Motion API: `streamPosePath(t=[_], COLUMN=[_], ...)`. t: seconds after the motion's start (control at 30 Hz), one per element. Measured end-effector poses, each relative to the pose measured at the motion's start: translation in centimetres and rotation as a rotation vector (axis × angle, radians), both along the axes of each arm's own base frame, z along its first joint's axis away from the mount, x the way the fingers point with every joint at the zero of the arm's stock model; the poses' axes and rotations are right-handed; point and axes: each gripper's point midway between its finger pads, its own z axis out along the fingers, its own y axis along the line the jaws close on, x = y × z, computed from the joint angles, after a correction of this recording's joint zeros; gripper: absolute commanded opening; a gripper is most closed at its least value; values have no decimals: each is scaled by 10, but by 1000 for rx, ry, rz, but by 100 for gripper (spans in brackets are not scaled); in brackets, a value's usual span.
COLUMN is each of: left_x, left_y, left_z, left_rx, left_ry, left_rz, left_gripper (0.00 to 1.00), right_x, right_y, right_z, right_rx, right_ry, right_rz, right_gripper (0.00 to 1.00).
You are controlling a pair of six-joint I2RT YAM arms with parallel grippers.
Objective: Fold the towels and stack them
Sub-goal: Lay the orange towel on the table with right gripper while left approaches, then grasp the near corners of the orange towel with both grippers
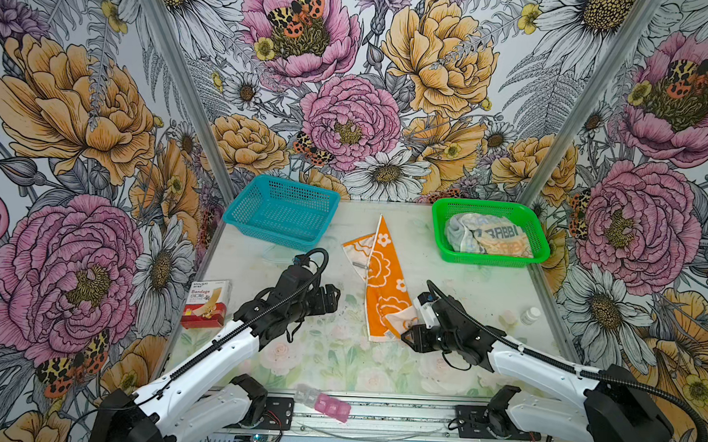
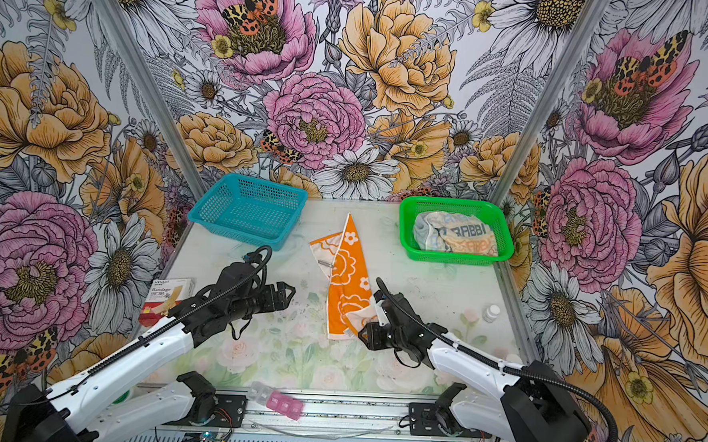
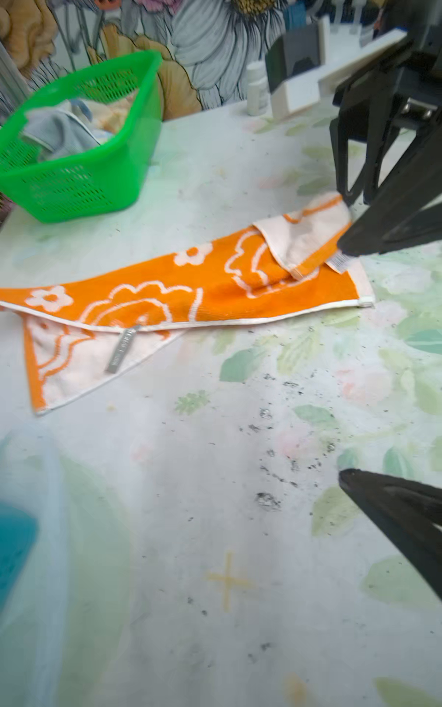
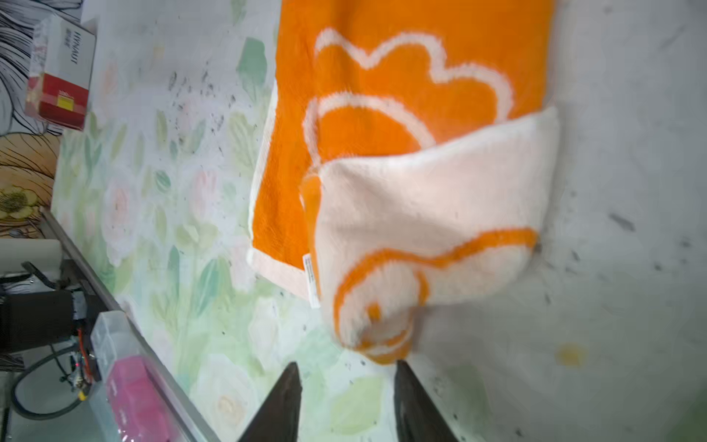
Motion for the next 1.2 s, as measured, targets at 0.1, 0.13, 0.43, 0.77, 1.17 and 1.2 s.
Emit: streamPosePath(t=[0.1,0.13,0.43,0.77,1.17,1.2], left_x=[-22,-27,-36,-47,-40,-39], left_y=[-3,-5,-54,-118,-123,-124], left_z=[-30,-37,-78,-99,-108,-108], left_rx=[35,41,4,119,248,259], left_ry=[85,105,247,296,278,276], left_rz=[-29,-39,-193,-360,-334,-335], left_gripper=[79,78,57,54,39,38], right_x=[9,13,38,41,41,41], right_y=[-1,-1,12,38,29,28], right_z=[33,46,72,68,71,70], right_rx=[68,94,86,17,1,-4], right_ry=[-105,-144,-188,-195,-218,-218], right_rz=[-51,-68,-100,-26,-54,-57], right_gripper=[51,52,50,52,52,52])
